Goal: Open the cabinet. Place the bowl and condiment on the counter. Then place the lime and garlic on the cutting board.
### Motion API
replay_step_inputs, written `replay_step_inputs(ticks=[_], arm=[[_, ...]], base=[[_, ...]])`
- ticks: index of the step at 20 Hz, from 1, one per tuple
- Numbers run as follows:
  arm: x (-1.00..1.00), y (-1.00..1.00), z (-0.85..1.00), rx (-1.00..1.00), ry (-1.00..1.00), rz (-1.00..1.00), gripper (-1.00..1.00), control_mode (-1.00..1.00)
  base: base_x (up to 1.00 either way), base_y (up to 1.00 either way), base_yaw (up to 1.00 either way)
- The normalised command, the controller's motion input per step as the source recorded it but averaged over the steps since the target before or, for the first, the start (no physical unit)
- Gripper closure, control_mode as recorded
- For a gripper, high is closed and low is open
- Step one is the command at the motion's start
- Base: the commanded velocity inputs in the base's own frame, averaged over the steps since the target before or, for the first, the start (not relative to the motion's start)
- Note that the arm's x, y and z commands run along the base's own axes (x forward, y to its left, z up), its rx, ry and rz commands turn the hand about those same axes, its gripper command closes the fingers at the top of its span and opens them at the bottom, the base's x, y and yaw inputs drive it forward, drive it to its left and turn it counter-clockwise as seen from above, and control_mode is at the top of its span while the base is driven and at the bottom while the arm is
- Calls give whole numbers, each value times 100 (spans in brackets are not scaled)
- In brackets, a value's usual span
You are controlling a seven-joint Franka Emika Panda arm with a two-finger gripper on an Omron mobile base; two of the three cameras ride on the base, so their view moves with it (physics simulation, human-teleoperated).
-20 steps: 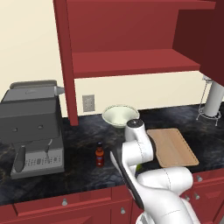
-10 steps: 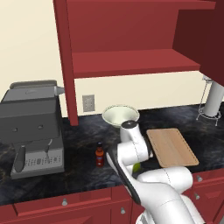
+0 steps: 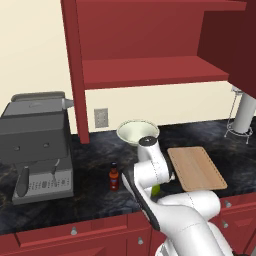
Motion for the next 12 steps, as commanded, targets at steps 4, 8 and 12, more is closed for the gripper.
replay_step_inputs(ticks=[4, 8, 12], arm=[[-26, -14, -22, 0, -11, -17, -100, -100], [-45, -20, -29, 3, -6, -20, -100, -100], [-23, -20, -33, 2, -5, -20, -100, -100]], base=[[0, 0, 0], [0, 0, 0], [0, 0, 0]])
